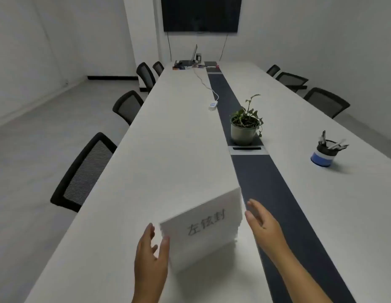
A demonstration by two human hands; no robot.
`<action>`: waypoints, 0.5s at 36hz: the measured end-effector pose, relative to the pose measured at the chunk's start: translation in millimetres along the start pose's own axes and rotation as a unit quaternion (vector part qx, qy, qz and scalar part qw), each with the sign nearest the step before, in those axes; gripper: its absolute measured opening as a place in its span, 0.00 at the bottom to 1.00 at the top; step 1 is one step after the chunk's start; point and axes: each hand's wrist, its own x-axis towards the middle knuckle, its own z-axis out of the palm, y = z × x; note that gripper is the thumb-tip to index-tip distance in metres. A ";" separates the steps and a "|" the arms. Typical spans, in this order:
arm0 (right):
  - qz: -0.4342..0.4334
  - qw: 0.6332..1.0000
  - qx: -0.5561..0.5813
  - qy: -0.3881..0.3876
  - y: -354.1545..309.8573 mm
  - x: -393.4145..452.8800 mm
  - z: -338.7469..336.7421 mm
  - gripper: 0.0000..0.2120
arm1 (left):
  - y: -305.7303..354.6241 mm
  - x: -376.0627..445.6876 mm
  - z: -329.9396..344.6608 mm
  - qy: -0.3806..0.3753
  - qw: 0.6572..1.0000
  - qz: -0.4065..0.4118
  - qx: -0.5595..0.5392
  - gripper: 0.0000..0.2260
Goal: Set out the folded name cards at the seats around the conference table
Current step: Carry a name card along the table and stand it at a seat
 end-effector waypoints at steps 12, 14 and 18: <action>-0.071 0.996 0.030 0.051 -29.2 24.4 10.0 0.19 | 19.1 1.9 11.1 0.028 0.993 0.102 0.060 0.33; -0.114 0.989 0.044 0.082 -41.0 13.9 -1.3 0.18 | 28.6 -3.3 14.7 0.031 0.990 0.131 0.051 0.30; -0.148 0.973 0.072 0.160 -45.2 -12.7 -39.8 0.16 | 52.5 -24.2 38.5 0.015 0.984 0.178 0.018 0.24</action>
